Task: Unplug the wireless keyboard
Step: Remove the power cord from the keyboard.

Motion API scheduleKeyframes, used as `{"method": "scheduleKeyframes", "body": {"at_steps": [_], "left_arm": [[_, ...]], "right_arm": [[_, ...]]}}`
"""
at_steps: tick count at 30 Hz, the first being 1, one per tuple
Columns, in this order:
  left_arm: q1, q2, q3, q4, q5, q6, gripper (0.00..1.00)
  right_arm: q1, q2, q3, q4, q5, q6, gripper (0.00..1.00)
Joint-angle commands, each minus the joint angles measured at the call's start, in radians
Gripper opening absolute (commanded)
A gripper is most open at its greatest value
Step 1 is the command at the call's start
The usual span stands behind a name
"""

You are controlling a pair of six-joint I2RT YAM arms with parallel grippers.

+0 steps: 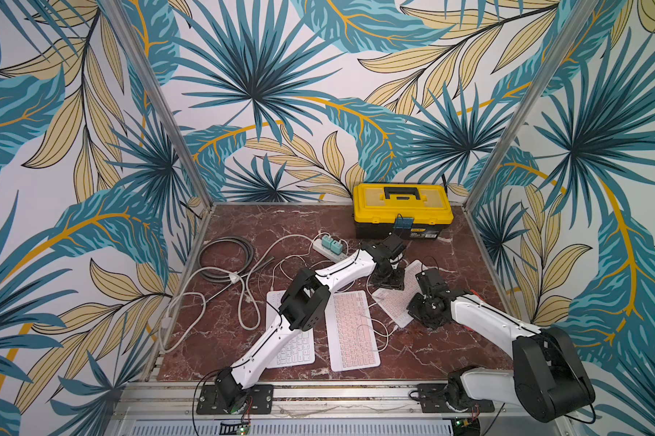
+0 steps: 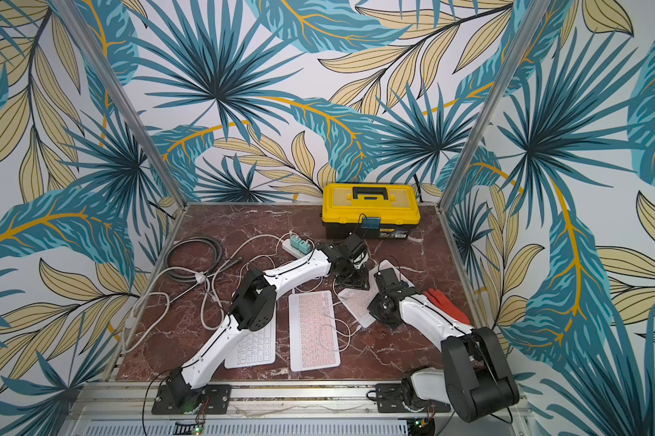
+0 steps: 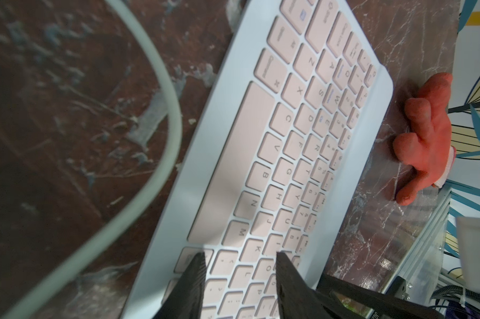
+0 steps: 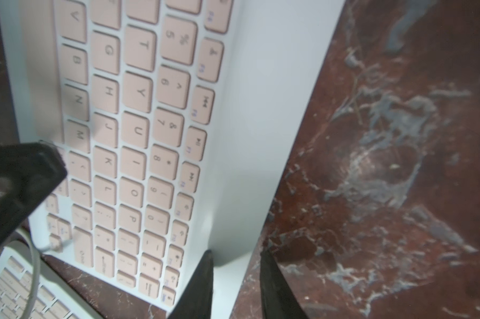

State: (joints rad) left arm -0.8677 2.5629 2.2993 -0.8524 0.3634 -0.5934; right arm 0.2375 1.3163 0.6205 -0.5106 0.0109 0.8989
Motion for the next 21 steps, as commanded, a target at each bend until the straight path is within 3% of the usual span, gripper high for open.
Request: {"method": "scheduleKeyframes", "body": {"at_steps": [1,9,16,21], "left_arm": [[0.013,-0.025,-0.041,-0.099,-0.031,0.013,0.44],[0.027,-0.166,-0.102,-0.098,-0.103,0.061,0.44],[0.019,-0.289,-0.197,-0.098,-0.073,0.16,0.42],[-0.052,-0.355,-0.316,-0.099,-0.093,0.294,0.41]], "right_arm": [[-0.012,-0.01,0.035,-0.068,-0.003,-0.072,0.32],[-0.052,-0.045,0.141,-0.16,-0.001,-0.277,0.33],[-0.055,0.116,0.249,-0.165,-0.024,-0.431,0.33],[-0.055,0.207,0.305,-0.145,-0.087,-0.475,0.33]]}}
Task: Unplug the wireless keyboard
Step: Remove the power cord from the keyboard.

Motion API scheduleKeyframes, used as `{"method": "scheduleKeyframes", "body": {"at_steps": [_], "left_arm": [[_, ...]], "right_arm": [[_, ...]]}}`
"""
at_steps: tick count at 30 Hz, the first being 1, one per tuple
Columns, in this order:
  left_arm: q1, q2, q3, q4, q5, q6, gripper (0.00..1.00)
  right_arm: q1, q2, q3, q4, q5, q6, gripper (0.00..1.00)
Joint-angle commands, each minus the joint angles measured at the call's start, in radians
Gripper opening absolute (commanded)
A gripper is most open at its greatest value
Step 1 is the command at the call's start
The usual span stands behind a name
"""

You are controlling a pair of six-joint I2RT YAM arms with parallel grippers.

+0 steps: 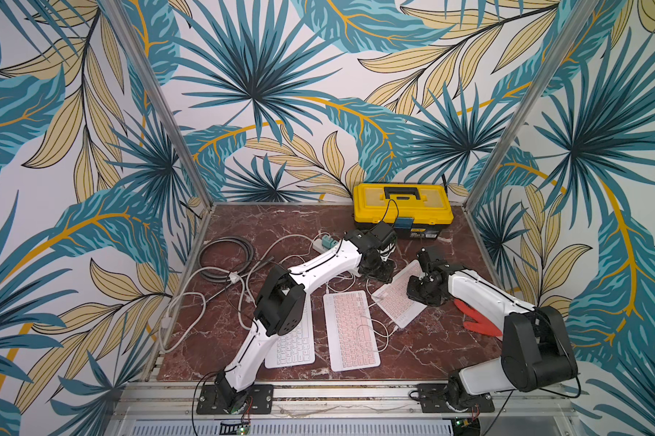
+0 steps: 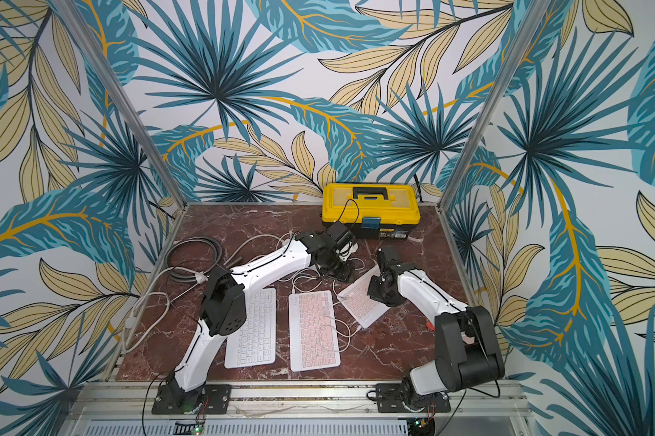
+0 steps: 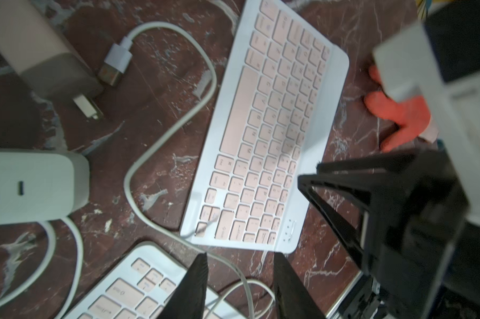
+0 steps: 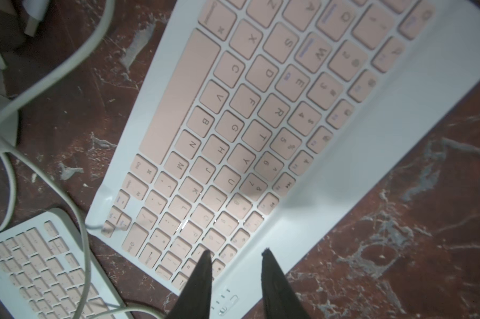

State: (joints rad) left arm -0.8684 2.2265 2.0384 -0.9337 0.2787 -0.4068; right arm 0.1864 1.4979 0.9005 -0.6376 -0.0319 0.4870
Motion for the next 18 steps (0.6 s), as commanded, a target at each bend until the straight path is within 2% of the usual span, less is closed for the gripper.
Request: {"method": "scheduleKeyframes", "body": {"at_steps": [1,6,11,18], "left_arm": [[-0.067,-0.024,-0.073,-0.017,-0.022,0.134,0.41],[-0.114,-0.03,-0.131,-0.016,-0.054,0.189,0.42],[-0.162,-0.028,-0.158,0.006,-0.103,0.25,0.44],[-0.169,-0.087,-0.296,0.169,-0.102,0.197,0.45]], "right_arm": [[-0.004,0.04,0.033,-0.013,-0.051,-0.066,0.33],[-0.004,0.103,0.062,-0.021,-0.049,-0.073,0.33],[-0.008,0.157,0.059,-0.028,-0.006,-0.003,0.33],[-0.07,0.169,0.013,0.012,0.013,0.074,0.32]]}}
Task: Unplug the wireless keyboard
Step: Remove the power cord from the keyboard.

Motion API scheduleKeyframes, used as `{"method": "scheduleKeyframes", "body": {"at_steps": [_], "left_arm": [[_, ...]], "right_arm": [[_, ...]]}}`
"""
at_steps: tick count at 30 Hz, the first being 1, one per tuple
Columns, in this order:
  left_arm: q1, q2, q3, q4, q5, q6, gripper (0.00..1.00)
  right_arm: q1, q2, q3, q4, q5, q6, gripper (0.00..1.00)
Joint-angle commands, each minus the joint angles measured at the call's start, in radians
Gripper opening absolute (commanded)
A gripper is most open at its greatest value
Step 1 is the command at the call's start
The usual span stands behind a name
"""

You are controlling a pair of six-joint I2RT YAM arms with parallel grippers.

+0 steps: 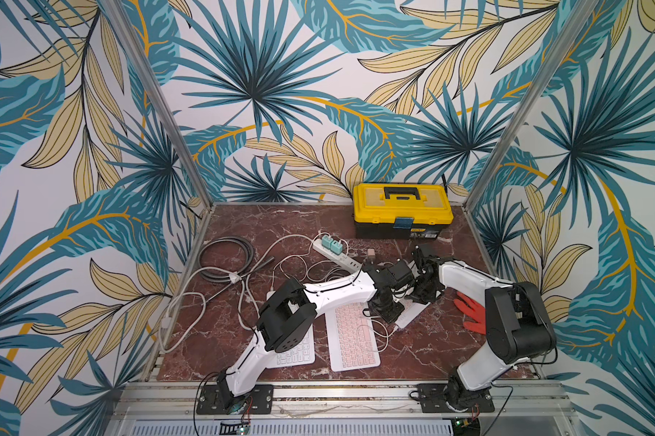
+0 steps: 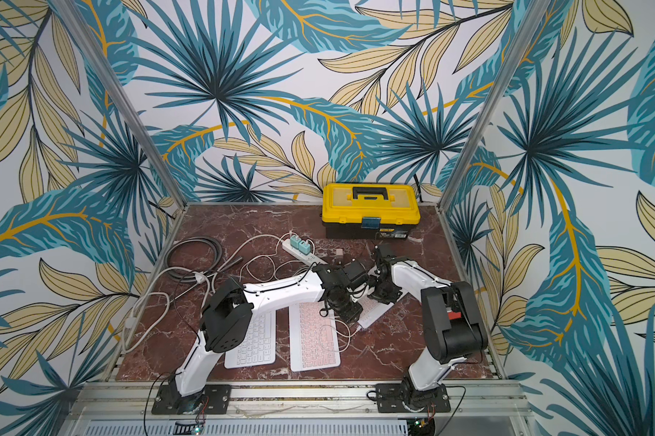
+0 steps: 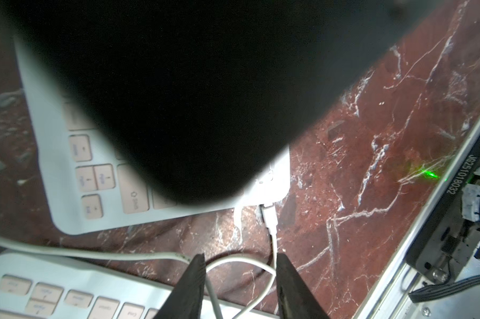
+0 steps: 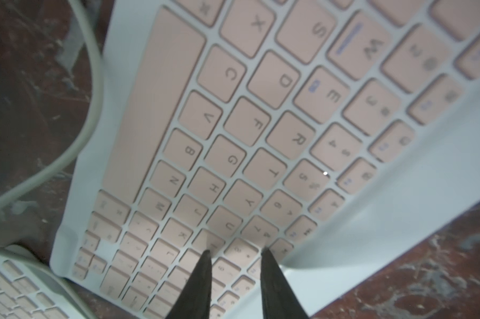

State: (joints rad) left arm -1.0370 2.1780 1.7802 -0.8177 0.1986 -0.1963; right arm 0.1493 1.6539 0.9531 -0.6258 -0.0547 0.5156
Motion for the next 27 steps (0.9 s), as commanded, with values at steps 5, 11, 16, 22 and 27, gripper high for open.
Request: {"method": "scheduleKeyframes", "body": {"at_steps": [5,11,16,22,27], "left_arm": [[-0.011,-0.018,-0.026,0.071,-0.043,-0.036,0.47],[-0.031,-0.002,-0.033,0.069,-0.03,0.007,0.47],[-0.053,-0.035,-0.089,0.073,0.003,0.047,0.45],[-0.098,-0.065,-0.163,0.135,-0.102,0.011,0.45],[-0.121,-0.062,-0.154,0.16,-0.156,-0.085,0.46]], "right_arm": [[-0.116,0.026,-0.065,0.038,0.002,0.079,0.32],[-0.165,0.057,-0.065,0.071,-0.052,0.086,0.32],[-0.171,0.061,-0.063,0.087,-0.085,0.089,0.31],[-0.18,0.047,-0.078,0.116,-0.124,0.106,0.31],[-0.188,0.017,-0.097,0.121,-0.128,0.106,0.3]]}}
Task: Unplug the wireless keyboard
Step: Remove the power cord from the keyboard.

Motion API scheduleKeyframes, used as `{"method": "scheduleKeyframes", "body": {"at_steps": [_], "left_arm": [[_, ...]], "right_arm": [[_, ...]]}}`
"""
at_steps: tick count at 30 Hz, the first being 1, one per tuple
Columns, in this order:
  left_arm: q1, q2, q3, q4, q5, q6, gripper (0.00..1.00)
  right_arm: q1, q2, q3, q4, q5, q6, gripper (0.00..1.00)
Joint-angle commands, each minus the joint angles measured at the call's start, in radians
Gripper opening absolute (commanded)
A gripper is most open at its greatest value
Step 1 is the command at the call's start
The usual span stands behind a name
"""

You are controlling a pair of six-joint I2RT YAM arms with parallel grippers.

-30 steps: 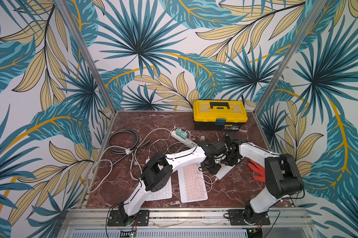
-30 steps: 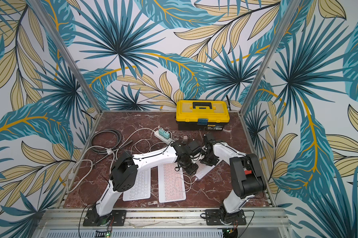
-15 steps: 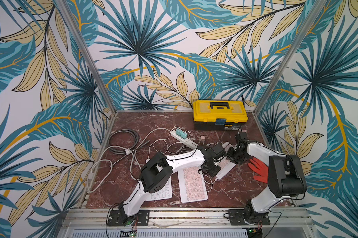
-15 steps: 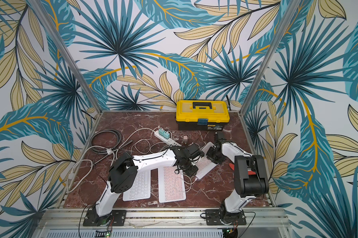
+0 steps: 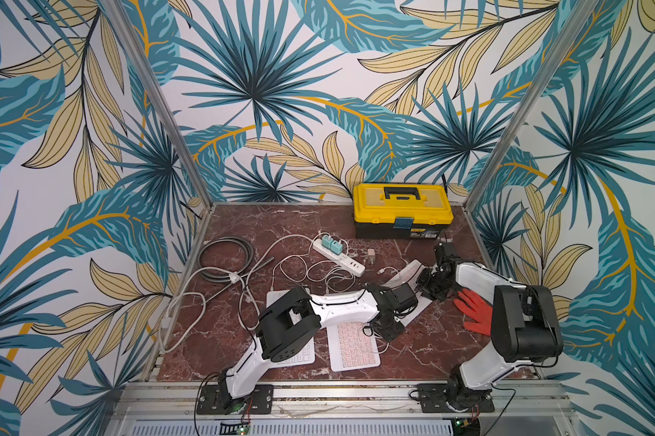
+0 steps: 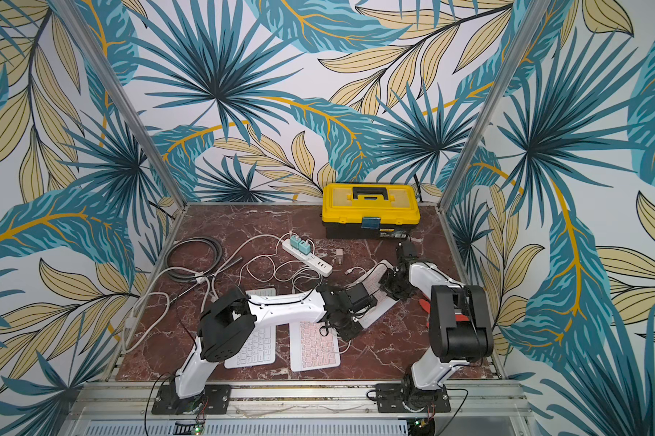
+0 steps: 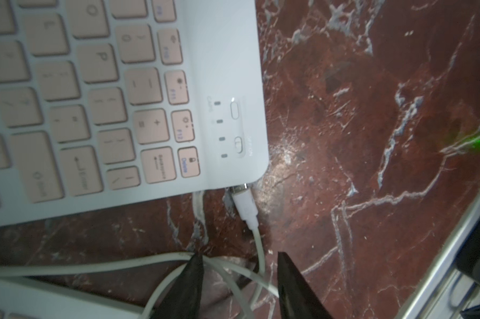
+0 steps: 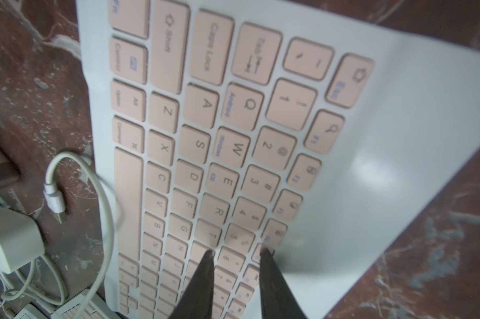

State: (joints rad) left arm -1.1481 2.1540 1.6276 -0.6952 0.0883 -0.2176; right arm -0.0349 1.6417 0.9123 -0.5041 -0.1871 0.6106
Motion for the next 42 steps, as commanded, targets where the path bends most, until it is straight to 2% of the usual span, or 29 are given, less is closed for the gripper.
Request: {"method": "scheduleKeyframes", "body": {"at_steps": [1,9,17,25,42], "left_arm": [[-0.01,-0.034,0.004,0.036,-0.055,-0.078,0.46],[-0.025,0.001,0.026,0.034,-0.14,-0.13,0.45],[-0.035,0.038,0.059,0.034,-0.114,-0.137,0.46],[-0.022,0.029,0.029,0.036,-0.11,-0.136,0.45],[-0.03,0.079,0.055,0.03,-0.14,-0.141,0.41]], "right_arm": [[-0.005,0.025,-0.058,0.001,0.001,0.011,0.3],[-0.007,0.016,-0.079,0.016,-0.012,0.008,0.3],[-0.009,-0.004,-0.095,0.026,-0.005,0.015,0.29],[-0.044,-0.033,-0.073,-0.012,-0.011,-0.027,0.29],[-0.065,-0.036,-0.085,-0.008,-0.034,-0.031,0.29]]}}
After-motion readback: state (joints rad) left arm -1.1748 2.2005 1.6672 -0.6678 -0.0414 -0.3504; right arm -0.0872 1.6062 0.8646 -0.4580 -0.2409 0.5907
